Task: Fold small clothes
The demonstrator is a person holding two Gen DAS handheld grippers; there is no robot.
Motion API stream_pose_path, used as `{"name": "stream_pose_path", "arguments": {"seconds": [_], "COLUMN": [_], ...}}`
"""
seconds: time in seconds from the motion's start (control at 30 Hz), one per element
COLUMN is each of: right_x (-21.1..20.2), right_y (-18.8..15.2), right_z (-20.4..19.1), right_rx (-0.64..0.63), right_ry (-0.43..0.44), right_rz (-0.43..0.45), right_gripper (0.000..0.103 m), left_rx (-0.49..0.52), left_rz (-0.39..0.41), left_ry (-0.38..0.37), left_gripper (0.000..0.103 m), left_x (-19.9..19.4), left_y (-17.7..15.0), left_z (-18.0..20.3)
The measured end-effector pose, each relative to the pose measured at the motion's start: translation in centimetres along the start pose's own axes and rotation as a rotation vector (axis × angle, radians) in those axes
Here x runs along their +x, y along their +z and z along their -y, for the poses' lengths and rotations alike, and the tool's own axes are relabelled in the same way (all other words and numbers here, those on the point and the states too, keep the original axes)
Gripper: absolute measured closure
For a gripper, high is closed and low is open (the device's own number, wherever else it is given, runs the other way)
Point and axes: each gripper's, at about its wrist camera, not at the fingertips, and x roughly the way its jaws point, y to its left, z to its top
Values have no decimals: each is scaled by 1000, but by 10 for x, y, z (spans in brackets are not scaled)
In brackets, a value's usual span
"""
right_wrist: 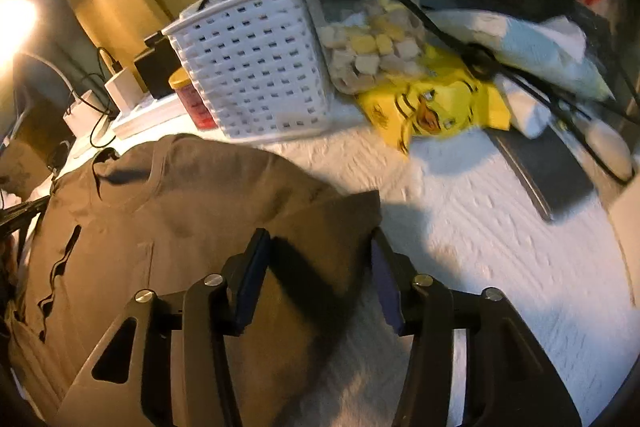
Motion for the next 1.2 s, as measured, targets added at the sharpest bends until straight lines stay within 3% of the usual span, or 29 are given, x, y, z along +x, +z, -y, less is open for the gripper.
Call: {"name": "stream_pose_path", "arguments": {"seconds": [0.17, 0.27, 0.43, 0.5, 0.53, 0.57, 0.6, 0.67, 0.77, 0.87, 0.97, 1.0, 1.1, 1.13, 1.2], "right_x": [-10, -8, -8, -10, -14, -20, -25, -40, -59, -80, -96, -101, -113, -115, -119], "right_y": [5, 3, 3, 3, 1, 0, -2, -5, -11, -21, -34, -40, -59, -63, -71], "right_z": [-1, 4, 0, -1, -2, -3, -2, -3, -4, -4, -10, -11, -13, -13, -13], "right_rx": [-44, -22, -30, -22, -23, -25, -25, -25, -30, -27, -25, -24, -18, -14, -5], "right_ry": [-110, -116, -138, -142, -158, -171, -173, -180, -205, -214, -214, -213, -211, -211, -215], "right_rz": [55, 34, 28, 25, 29, 41, 51, 75, 96, 113, 119, 119, 113, 110, 103], "right_gripper": [97, 97, 97, 92, 83, 71, 66, 62, 62, 62, 62, 62, 62, 62, 62], "left_rx": [40, 34, 16, 17, 17, 15, 11, -11, -10, 53, 96, 107, 119, 127, 151], "left_rz": [19, 11, 0, -5, -10, -19, -31, -40, -59, -73, -126, -143, -135, -125, -107], "left_ry": [75, 97, 69, 40, 27, 8, -18, -57, -110, -128, -123, -127, -144, -135, -85], "left_gripper": [101, 100, 100, 98, 96, 83, 63, 51, 51, 51, 56, 72, 96, 101, 101], "left_x": [4, 2, -20, -31, -35, -40, -46, -56, -71, -81, -75, -72, -72, -74, -80], "left_y": [4, 6, 4, -2, -5, -10, -16, -26, -39, -51, -66, -72, -80, -81, -84], "left_z": [0, -6, -9, -6, -4, -1, 2, 7, 18, 36, 47, 49, 48, 48, 49]}}
